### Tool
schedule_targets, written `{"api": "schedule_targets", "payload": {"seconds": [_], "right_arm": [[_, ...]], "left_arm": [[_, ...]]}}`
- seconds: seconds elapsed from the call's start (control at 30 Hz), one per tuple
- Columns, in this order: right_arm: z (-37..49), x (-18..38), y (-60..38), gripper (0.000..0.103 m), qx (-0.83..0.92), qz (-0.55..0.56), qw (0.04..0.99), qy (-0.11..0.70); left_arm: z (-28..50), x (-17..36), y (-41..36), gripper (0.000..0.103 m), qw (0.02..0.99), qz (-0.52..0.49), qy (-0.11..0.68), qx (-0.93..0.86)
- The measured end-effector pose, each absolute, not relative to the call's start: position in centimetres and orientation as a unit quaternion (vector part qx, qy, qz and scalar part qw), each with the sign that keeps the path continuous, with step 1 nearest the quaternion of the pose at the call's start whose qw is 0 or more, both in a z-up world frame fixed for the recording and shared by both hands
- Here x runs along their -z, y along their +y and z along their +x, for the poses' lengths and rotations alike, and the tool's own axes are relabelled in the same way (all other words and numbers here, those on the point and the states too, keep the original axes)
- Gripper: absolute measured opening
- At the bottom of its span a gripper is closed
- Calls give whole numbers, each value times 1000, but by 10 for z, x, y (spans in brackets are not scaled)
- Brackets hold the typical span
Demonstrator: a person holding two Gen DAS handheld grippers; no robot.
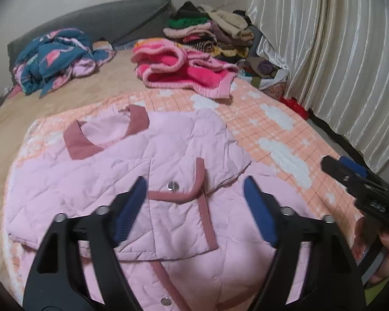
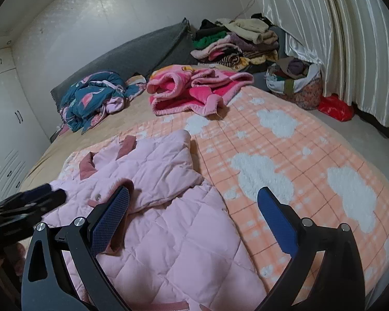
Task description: Fold large clothes
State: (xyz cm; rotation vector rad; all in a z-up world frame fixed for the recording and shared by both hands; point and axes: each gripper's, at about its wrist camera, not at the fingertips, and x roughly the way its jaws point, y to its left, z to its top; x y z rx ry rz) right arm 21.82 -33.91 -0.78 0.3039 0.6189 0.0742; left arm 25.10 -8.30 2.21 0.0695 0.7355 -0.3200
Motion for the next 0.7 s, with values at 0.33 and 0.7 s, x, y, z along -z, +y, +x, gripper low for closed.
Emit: {"api": "schedule_targets", "payload": {"seconds": [0.33, 0.7], "right_arm": [[235, 22, -285, 99, -113, 137, 922, 345], [272, 63, -202, 99, -173, 164, 870, 431]], "left_arm": [[261, -24, 22, 94, 928, -51, 367, 45], [264, -21, 154, 94, 928, -125, 334, -113]]}}
